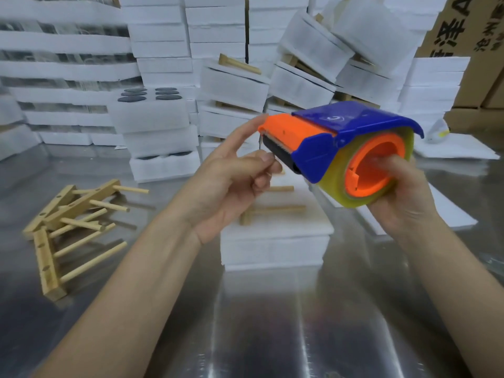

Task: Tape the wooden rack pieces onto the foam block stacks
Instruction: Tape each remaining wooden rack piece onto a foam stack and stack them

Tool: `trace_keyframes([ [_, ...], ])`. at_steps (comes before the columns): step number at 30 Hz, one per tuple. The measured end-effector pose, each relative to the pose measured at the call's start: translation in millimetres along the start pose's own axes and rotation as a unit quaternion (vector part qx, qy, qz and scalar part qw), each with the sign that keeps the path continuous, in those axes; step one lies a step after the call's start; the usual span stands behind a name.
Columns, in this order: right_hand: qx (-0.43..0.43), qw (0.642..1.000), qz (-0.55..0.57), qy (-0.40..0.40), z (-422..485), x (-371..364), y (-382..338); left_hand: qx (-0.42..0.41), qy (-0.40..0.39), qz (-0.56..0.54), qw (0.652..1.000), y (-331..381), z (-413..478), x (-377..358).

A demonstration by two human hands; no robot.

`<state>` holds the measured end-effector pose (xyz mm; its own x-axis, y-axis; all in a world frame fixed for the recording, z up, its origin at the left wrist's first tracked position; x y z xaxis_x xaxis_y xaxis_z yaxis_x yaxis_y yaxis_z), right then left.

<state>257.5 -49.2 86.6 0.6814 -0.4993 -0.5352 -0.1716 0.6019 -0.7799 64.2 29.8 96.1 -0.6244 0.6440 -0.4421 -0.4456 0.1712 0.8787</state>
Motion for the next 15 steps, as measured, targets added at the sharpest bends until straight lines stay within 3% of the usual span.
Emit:
trace_keyframes([
  [6, 0.084, 0.993, -0.069, -0.034, 22, 0, -16, -0.029, 0.04, -0.116, 0.992, 38, 1, 21],
  [11, 0.101, 0.987, -0.12, -0.026, 47, 23, -22, -0.047, 0.135, -0.197, 0.97, 62, 6, 73],
  [15, 0.093, 0.985, -0.145, 0.01, 56, 48, -24, -0.083, 0.222, -0.095, 0.967, 60, 11, 104],
])
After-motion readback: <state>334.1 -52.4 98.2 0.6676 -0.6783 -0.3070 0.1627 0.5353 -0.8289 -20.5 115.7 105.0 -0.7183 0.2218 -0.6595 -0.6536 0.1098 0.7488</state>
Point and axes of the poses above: each hand's wrist, its own z-axis towards the middle knuckle, its own x-axis out of the back of the hand, y = z × x, the point moved 9 cm from there along z, towards the middle knuckle, and after that the axes turned 15 degrees about y, right-handed, at the moved point
